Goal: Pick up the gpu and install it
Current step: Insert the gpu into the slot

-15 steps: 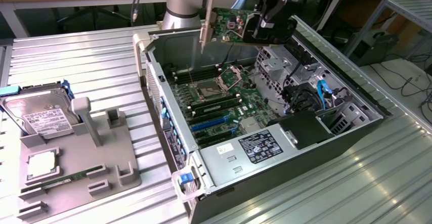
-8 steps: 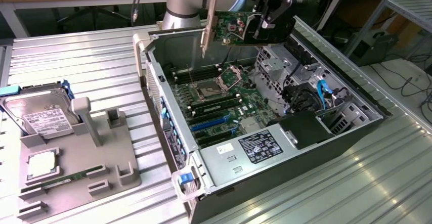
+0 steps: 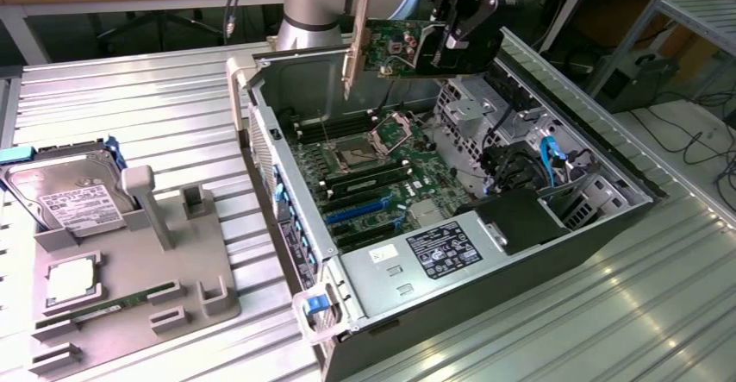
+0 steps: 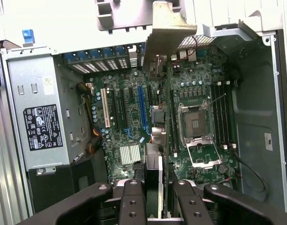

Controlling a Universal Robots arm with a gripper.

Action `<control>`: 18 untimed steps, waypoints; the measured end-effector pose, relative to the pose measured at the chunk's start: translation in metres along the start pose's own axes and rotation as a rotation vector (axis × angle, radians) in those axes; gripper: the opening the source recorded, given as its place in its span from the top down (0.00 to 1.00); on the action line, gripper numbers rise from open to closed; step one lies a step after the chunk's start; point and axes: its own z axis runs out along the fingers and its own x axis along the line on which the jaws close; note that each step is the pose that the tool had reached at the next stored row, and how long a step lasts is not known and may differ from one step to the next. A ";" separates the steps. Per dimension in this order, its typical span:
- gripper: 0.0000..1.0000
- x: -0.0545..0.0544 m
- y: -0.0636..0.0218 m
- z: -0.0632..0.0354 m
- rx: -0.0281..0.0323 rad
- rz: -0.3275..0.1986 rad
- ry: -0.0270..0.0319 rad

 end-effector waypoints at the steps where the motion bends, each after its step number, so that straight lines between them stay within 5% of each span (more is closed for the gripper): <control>1: 0.73 0.000 0.0000 0.0000 0.0000 0.000 0.0000; 18: 0.73 0.000 -0.0001 0.0056 -0.0002 -0.010 0.0003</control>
